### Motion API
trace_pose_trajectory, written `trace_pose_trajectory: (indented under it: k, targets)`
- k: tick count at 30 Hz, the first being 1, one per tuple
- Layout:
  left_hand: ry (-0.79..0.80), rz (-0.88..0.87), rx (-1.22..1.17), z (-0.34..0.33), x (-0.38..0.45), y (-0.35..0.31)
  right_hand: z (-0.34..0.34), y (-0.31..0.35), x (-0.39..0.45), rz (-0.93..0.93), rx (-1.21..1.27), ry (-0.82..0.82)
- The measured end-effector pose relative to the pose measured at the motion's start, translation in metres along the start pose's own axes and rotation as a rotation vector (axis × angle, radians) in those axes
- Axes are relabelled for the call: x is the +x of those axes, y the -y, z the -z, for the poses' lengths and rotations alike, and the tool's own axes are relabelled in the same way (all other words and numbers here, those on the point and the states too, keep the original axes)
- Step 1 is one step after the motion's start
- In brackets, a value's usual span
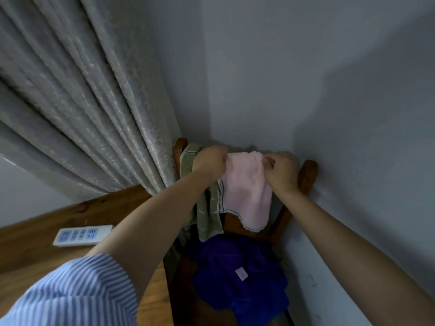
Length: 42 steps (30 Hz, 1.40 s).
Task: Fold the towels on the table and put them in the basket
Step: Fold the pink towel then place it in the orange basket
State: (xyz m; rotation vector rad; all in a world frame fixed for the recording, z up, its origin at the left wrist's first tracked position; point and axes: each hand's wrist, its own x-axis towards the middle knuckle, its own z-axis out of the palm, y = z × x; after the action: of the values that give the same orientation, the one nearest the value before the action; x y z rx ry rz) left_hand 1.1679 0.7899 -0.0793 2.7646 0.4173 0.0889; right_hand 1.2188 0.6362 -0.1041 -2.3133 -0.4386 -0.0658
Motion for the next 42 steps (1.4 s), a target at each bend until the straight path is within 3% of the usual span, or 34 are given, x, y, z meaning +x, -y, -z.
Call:
trace_pose_trajectory:
  k: [7,10,13,16,29,34,42]
  targets:
    - [-0.198,0.042,-0.424,0.040,-0.032,-0.012,0.047,0.049,-0.016,0.178,0.038,-0.211]
    - [-0.265,0.068,-0.743,0.062,-0.060,-0.011,0.068,0.078,-0.040,0.266,0.106,-0.313]
    - [-0.267,0.103,-1.044,0.083,-0.103,0.002,0.082,0.108,-0.074,0.327,0.124,-0.323]
    - [-0.257,0.084,-1.111,0.100,-0.154,0.021,0.084,0.138,-0.117,0.372,0.156,-0.336]
    - [-0.480,0.190,-0.884,0.145,-0.390,0.122,0.025,0.231,-0.306,0.575,0.219,-0.227]
    - [-0.505,0.312,-0.664,0.151,-0.456,0.163,-0.017,0.260,-0.352,0.518,0.200,0.024]
    - [-0.585,0.491,-0.339,0.161,-0.506,0.231,-0.092,0.306,-0.377,0.558,0.173,0.248]
